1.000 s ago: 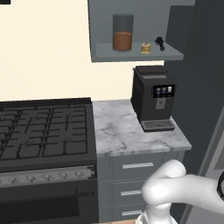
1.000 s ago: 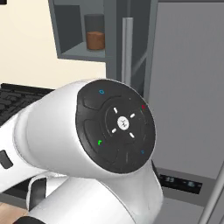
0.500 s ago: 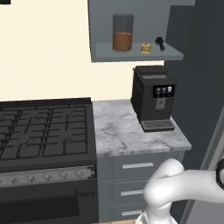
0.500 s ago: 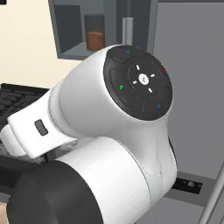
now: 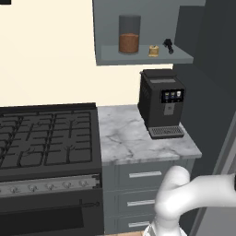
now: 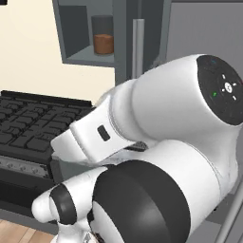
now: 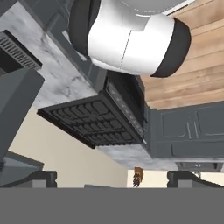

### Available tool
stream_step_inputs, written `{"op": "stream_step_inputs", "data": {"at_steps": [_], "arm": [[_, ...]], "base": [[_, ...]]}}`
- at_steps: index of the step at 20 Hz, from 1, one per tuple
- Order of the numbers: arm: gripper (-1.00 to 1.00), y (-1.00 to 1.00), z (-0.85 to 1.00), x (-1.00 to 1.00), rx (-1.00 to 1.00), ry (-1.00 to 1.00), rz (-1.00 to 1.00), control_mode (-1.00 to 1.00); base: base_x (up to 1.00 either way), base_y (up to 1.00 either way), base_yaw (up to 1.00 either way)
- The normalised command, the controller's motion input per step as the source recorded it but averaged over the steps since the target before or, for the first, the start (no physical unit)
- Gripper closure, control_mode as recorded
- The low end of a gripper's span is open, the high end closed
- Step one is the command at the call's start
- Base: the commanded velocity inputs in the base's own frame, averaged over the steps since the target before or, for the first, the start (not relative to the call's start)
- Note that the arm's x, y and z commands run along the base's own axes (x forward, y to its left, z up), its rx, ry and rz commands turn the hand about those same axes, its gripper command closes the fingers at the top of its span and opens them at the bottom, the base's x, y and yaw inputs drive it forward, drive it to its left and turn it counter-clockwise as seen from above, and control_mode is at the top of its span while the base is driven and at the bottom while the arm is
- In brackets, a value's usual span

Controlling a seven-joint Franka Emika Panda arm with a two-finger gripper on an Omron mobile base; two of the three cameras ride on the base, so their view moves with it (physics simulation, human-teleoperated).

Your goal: Pick the jar and candle from the dining table and place them in the open cabinet. Close the cabinet after placing the objects.

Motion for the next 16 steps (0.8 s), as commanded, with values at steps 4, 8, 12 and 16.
{"op": "stream_step_inputs", "data": {"at_steps": [4,8,12,16], "arm": [[-1.0,-0.39,-0.1,0.13,-0.02,-0.06,0.01,-1.0],[-1.0,-0.08,-0.17,0.39,-0.04,-0.03,0.0,-1.0],[-1.0,0.0,-0.2,0.6,-0.03,-0.01,0.0,-1.0],[-1.0,0.0,-0.31,0.54,-0.01,0.0,0.0,-1.0]], "base": [[0.0,0.0,0.0],[0.0,0.0,0.0],[0.0,0.0,0.0],[0.0,0.0,0.0]]}}
